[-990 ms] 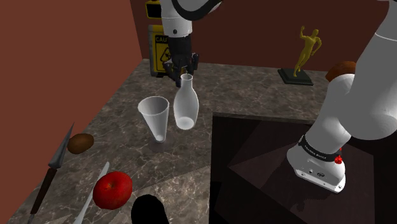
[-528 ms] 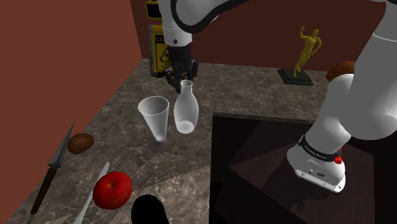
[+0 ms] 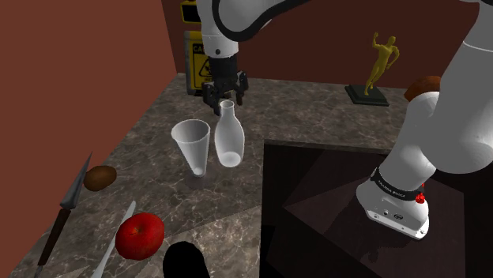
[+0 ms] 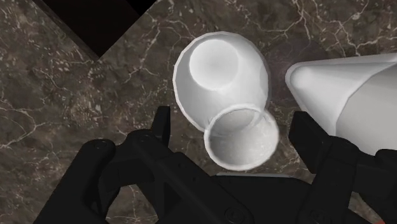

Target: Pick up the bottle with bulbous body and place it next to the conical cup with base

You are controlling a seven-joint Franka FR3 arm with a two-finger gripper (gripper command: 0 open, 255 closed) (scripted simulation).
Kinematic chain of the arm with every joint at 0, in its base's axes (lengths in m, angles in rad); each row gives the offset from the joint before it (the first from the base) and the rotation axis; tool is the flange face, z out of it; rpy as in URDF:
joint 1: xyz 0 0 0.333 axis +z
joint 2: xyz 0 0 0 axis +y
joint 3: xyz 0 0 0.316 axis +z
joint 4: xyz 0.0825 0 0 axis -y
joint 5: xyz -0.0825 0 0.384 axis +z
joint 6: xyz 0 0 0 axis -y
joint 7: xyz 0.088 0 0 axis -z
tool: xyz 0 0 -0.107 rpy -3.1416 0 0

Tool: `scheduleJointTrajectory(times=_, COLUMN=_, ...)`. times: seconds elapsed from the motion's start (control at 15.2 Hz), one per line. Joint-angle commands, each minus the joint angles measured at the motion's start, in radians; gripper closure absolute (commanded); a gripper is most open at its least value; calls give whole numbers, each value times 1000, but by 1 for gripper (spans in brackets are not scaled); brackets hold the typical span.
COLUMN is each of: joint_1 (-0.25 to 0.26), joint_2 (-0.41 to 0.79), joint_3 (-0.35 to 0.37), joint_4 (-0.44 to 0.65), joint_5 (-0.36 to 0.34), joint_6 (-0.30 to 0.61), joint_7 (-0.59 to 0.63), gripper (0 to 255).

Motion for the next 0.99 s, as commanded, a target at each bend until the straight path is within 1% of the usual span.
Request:
scheduleJointTrajectory(times=0.0, joint_1=0, joint_2=0, joint_3=0, joint_4=0, joint_5=0, joint_6=0, joint_7=0, gripper=0)
scheduleJointTrajectory(times=0.13, joint_1=0, joint_2=0, joint_3=0, joint_4=0, joint_5=0, joint_6=0, joint_7=0, gripper=0)
scheduleJointTrajectory(times=0.4, joint_1=-3, joint_2=-9, joint_3=-2, joint_4=117, joint_5=-1, joint_6=-126, joint_7=1, gripper=0)
scheduleJointTrajectory(times=0.92, joint_1=-3, joint_2=-9, joint_3=-2, joint_4=117, joint_5=-1, joint_6=-126, joint_7=1, gripper=0)
